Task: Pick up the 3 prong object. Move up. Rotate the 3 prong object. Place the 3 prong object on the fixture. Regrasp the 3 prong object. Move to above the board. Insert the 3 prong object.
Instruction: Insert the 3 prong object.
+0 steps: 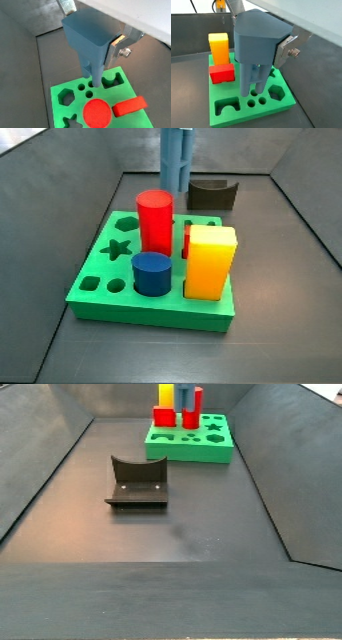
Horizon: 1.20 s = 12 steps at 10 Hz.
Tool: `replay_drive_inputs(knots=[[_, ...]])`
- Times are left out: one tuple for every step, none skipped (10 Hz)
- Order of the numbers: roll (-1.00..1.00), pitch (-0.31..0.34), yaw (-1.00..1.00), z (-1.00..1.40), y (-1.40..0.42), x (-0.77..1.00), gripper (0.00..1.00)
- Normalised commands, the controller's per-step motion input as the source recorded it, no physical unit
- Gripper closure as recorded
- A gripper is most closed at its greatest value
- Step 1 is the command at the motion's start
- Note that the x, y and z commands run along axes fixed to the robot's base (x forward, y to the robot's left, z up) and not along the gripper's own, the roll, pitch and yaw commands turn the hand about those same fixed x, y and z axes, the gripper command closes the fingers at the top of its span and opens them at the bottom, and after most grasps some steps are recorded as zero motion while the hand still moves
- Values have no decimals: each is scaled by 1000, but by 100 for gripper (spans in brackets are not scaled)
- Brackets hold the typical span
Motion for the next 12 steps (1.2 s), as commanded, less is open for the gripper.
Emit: replay_drive_inputs(knots=[[0, 0, -71, -234, 54, 0, 100], [-10, -23, -71, -260, 26, -9, 100], [-20, -46, -60, -283, 3, -17, 100], [-26, -60, -51, -283, 9, -29, 100], [-14, -53, -37, -254, 14, -34, 100], [-3, -41, -14, -263, 26, -20, 100], [0, -3, 0, -203, 0, 0, 100], [0, -31, 6, -240, 0, 0, 100], [0, -43, 86, -277, 0, 0, 100], [-10, -59, 166, -294, 11, 0, 100], [-11, -64, 200, -271, 31, 0, 100], [-19, -63, 137, -214, 20, 0, 100]])
